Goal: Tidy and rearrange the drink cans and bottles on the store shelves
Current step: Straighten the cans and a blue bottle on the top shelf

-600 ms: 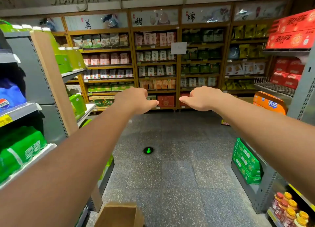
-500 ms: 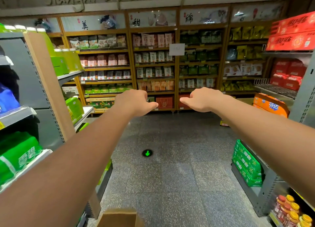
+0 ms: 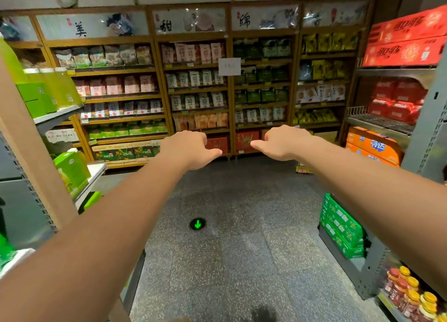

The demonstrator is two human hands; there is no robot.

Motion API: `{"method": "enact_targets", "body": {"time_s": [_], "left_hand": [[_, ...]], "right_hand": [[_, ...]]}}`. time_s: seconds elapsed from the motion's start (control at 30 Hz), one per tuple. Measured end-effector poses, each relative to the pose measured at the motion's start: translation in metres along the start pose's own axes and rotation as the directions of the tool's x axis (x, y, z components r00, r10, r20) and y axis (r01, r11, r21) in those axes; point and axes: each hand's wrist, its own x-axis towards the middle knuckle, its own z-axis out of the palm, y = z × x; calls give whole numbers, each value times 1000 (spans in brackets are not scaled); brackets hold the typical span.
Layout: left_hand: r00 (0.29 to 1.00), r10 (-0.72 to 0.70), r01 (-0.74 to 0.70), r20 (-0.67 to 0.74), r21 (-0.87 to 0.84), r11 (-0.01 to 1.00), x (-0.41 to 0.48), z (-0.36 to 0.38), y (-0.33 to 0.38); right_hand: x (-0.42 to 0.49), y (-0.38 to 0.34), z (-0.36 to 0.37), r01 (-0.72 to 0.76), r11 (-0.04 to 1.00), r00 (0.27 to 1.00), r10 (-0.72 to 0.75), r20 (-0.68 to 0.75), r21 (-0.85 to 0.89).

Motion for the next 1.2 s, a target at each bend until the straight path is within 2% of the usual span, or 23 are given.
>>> {"method": "enact_targets", "body": {"time_s": [0.5, 0.77, 1.0, 1.2], "left_hand": [[993, -115, 115, 1, 23, 993, 34, 8, 19], [955, -296, 296, -1, 65, 953, 1, 2, 33], [860, -509, 507, -16, 122, 853, -83, -11, -5], [693, -716, 713, -83, 225, 664, -214, -45, -45]], "right_hand": [[62, 21, 8, 113, 993, 993, -112, -22, 26], [73, 4, 14, 326, 945, 945, -326, 1, 6], [37, -73, 14, 577, 816, 816, -577, 16, 35], [-44, -176, 9, 800, 596, 599, -800, -29, 66]]}}
